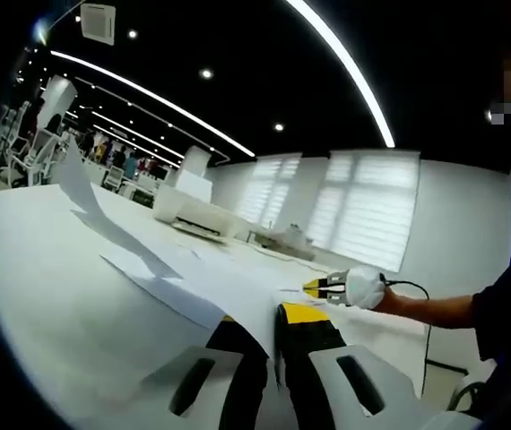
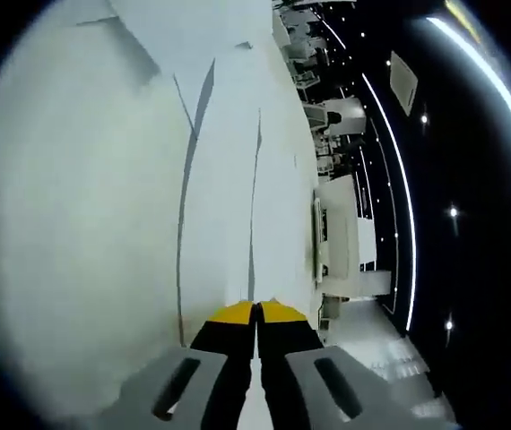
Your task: Organize the stack of printing papers by aligning and flattening the scattered papers on the table
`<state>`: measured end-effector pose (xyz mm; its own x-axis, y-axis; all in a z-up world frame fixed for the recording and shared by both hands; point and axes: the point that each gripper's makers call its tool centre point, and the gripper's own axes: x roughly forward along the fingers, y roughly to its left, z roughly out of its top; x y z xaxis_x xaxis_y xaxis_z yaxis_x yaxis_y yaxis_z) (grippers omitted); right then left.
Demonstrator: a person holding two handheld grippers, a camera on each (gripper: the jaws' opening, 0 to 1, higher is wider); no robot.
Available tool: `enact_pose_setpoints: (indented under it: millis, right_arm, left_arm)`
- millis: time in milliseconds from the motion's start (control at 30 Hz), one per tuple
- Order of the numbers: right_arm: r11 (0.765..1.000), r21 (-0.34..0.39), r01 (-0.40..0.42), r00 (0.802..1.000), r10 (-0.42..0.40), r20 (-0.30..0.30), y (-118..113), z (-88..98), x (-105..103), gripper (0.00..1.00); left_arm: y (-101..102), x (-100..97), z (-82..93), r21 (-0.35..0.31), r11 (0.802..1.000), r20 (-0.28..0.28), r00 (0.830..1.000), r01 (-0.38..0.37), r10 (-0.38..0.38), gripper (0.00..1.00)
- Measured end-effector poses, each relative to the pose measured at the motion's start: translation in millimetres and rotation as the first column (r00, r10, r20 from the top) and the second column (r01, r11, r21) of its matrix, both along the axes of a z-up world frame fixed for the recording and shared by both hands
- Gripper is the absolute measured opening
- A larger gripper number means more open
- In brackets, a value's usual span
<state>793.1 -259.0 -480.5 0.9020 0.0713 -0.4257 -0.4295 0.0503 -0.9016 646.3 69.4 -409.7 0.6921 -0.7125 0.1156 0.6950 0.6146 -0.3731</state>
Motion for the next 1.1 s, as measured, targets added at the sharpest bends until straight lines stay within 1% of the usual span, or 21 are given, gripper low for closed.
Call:
enact_pose_setpoints:
  millis: [33, 100, 133, 200, 267, 400, 500, 567, 633, 667, 700, 733, 767, 800, 833, 867, 900, 933, 1000, 1067, 1100]
  right_arm:
    - [1.000, -0.002, 0.000, 1.000, 0.000, 0.000, 2, 1.4, -2, 0.01]
    - [1.000, 0.003, 0.014, 1.000, -0.014, -0.018, 0, -2.2, 8, 0.10]
    - [1.000, 0.008, 0.029, 0.999, -0.029, -0.014, -2, -1.1, 10, 0.10]
    - [1.000, 0.009, 0.022, 1.000, -0.022, -0.022, -1, 0.2, 16, 0.11]
    - [1.000, 0.002, 0.018, 1.000, -0.018, -0.025, 4, 1.0, 15, 0.12]
    - [0.999, -0.047, 0.015, 0.999, -0.017, -0.042, 10, 2.5, 22, 0.14]
    - [0.997, -0.075, 0.010, 0.998, -0.015, -0.069, 13, 1.9, 32, 0.14]
    - [0.996, -0.091, 0.010, 0.995, -0.019, -0.101, 13, 1.7, 38, 0.14]
    - [0.997, -0.073, 0.022, 0.992, -0.031, -0.126, 13, 3.7, 38, 0.15]
    - [0.999, -0.045, 0.020, 0.990, -0.026, -0.140, 15, 4.4, 38, 0.15]
    - [0.997, 0.069, 0.037, 0.987, -0.025, -0.161, 18, 11.2, 39, 0.15]
    - [0.982, 0.173, 0.078, 0.980, -0.044, -0.192, 18, 19.4, 40, 0.16]
    - [0.955, 0.264, 0.137, 0.968, -0.072, -0.240, 15, 26.1, 41, 0.17]
    - [0.925, 0.328, 0.192, 0.952, -0.094, -0.291, 12, 31.1, 41, 0.21]
    - [0.899, 0.374, 0.228, 0.934, -0.093, -0.346, 11, 34.5, 41, 0.24]
    - [0.865, 0.418, 0.277, 0.915, -0.104, -0.390, 6, 36.4, 45, 0.24]
    - [0.838, 0.452, 0.305, 0.901, -0.101, -0.421, 2, 38.1, 50, 0.24]
    - [0.826, 0.464, 0.320, 0.896, -0.105, -0.431, -1, 40.2, 52, 0.23]
    - [0.821, 0.460, 0.337, 0.890, -0.118, -0.441, -8, 43.6, 54, 0.23]
    - [0.763, 0.491, 0.421, 0.835, -0.115, -0.538, -11, 37.1, 53, 0.23]
    - [0.731, 0.510, 0.454, 0.809, -0.098, -0.580, -13, 34.8, 58, 0.25]
  left_arm:
    - [0, 0.0, -0.1, 0.000, 1.000, 0.000, 1.000, 0.000, 0.000, 0.08]
    - [0, -0.2, -0.1, 0.000, 1.000, 0.000, 1.000, -0.001, 0.001, 0.08]
    - [0, 0.0, -0.2, 0.000, 1.000, 0.000, 1.000, -0.002, 0.002, 0.08]
    - [0, -0.3, -0.2, 0.000, 1.000, 0.000, 1.000, -0.004, 0.004, 0.08]
    - [0, -0.8, 0.0, 0.000, 1.000, 0.001, 1.000, -0.004, 0.004, 0.08]
    - [-1, -1.2, 0.1, 0.004, 1.000, 0.004, 1.000, -0.002, 0.002, 0.08]
    - [-1, -0.9, 0.1, 0.005, 1.000, 0.004, 1.000, -0.001, 0.001, 0.08]
    - [-1, -1.0, 0.2, 0.003, 1.000, 0.004, 1.000, 0.000, 0.000, 0.08]
    - [0, -0.7, 0.1, 0.003, 1.000, 0.004, 1.000, -0.001, 0.001, 0.08]
    - [-1, -0.9, 0.2, 0.003, 1.000, 0.005, 1.000, 0.000, 0.000, 0.08]
    - [-1, -0.8, 0.2, 0.003, 1.000, 0.004, 1.000, -0.001, 0.000, 0.08]
    - [-1, -1.1, 0.3, 0.003, 1.000, 0.004, 1.000, 0.000, 0.000, 0.08]
    - [-1, -1.2, 0.3, 0.003, 1.000, 0.005, 1.000, 0.000, 0.000, 0.08]
    - [-1, -1.2, 0.3, 0.003, 1.000, 0.006, 1.000, 0.000, 0.000, 0.08]
    - [-1, -1.1, 0.4, 0.004, 1.000, 0.007, 1.000, -0.001, 0.001, 0.08]
    - [-1, -1.3, 0.4, 0.005, 1.000, 0.007, 1.000, -0.002, 0.002, 0.08]
    - [-1, -1.3, 0.4, 0.005, 1.000, 0.008, 1.000, -0.003, 0.003, 0.08]
    - [-1, -1.0, 0.5, 0.006, 1.000, 0.009, 1.000, -0.003, 0.003, 0.08]
    - [-1, -0.8, 0.4, 0.005, 1.000, 0.009, 1.000, -0.004, 0.004, 0.08]
    - [-1, -0.8, 0.5, 0.005, 1.000, 0.009, 1.000, -0.004, 0.004, 0.08]
    - [-1, -0.8, 0.5, 0.005, 1.000, 0.010, 1.000, -0.004, 0.004, 0.08]
